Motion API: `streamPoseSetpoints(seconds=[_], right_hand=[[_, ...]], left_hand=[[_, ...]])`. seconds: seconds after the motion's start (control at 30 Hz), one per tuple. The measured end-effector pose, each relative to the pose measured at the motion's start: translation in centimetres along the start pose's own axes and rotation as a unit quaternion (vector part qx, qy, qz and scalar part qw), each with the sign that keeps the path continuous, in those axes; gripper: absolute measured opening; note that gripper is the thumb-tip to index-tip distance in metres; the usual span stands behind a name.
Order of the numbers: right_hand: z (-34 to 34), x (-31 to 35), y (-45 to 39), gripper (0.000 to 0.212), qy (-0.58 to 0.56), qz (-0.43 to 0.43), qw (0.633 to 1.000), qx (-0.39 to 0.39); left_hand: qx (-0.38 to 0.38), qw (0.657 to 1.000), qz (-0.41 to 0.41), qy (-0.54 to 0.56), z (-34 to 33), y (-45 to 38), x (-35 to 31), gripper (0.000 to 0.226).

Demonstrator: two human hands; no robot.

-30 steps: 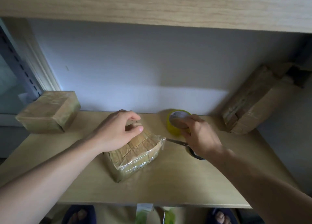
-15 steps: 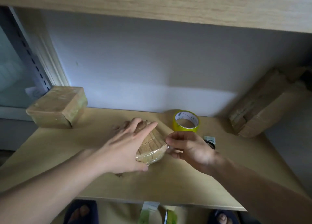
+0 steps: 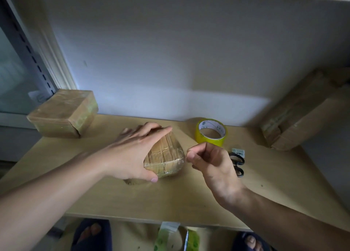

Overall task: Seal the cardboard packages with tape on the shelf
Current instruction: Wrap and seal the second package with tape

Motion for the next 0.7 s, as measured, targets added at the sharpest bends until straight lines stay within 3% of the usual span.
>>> streamPoseSetpoints(seconds=[0.13,0.5,0.63,0.7], right_hand=[[-0.6,0.1,0.5,0.013,0.003,0.022,0.999,-0.033],[-2.6,-2.1,-0.8,0.023,-0.008,-0.073,0.996,-0.047],[-3.0,-2.8,-1.3,0.004,-0.043,-0.1,0.99,-0.085],[-2.9,-2.7,-1.7,0.015,-0.073,-0.128,0.986,-0.071]], left_hand=[[-0.012,1.0,-0.015,0.022,0.0,0.2,0.5,0.127],[-0.03,0.998,-0.031,0.056,-0.1,0.0,0.0,0.122],[-0.049,0.997,-0.036,0.052,-0.3,-0.1,-0.4,0.121],[-0.058,0.996,-0.04,0.048,-0.3,-0.1,-0.5,0.12]])
Point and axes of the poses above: each hand's wrist, its own y-axis away from the middle knuckle, its own z-axis out of the back of the hand, x = y × z, the point moved 4 cm from there along -y, towards the middle knuckle, and after that the axes turned 6 degrees about x, right-handed, at the moved point
